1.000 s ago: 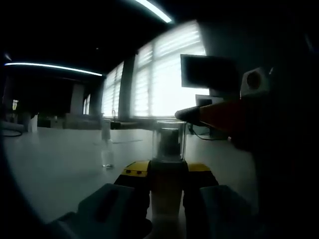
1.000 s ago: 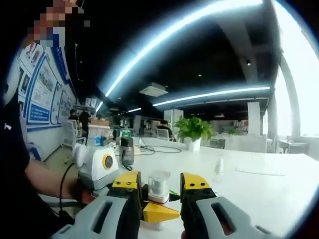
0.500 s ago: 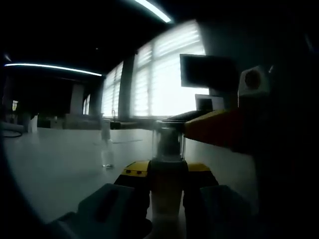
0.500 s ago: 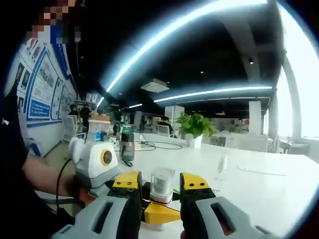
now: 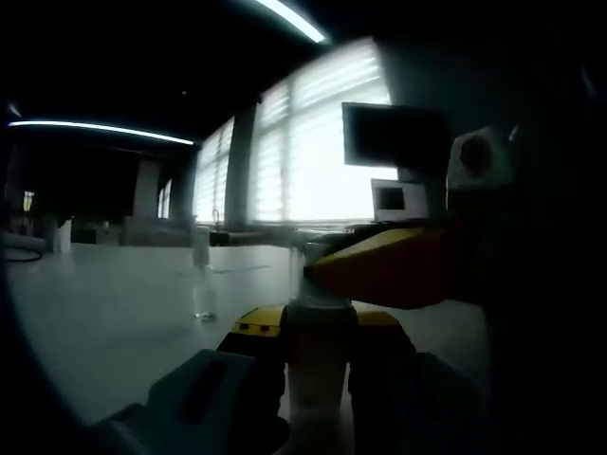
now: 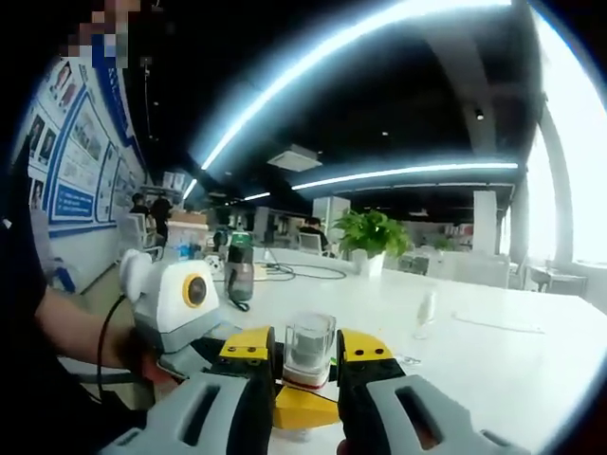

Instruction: Clamp pump bottle remove cover press pump head put on cover

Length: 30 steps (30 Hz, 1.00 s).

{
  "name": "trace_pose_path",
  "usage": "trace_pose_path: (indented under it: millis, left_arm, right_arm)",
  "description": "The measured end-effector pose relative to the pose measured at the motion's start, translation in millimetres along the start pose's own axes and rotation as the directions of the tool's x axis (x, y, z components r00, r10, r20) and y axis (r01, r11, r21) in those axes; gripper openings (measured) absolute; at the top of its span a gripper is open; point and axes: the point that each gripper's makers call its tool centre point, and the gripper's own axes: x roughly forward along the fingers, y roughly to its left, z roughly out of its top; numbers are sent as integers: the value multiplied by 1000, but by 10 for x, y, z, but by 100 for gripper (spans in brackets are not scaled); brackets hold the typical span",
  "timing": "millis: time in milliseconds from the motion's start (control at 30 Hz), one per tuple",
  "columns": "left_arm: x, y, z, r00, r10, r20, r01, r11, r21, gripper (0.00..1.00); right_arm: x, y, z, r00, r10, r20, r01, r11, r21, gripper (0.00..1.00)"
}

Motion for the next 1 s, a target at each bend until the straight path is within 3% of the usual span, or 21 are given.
trace_pose_path:
  millis: [767,1000]
  left_arm:
    - [-4,-13,-7,1000,-4,-3,4,1000,5,15]
    - [-2,-15,-8,1000,-4,-3,4,1000,6,15]
  right_arm:
    - [-24,-26,45,999,-38,23,38,999,21,15]
    - [-53,-64,157,998,-30,50,27,997,66,15]
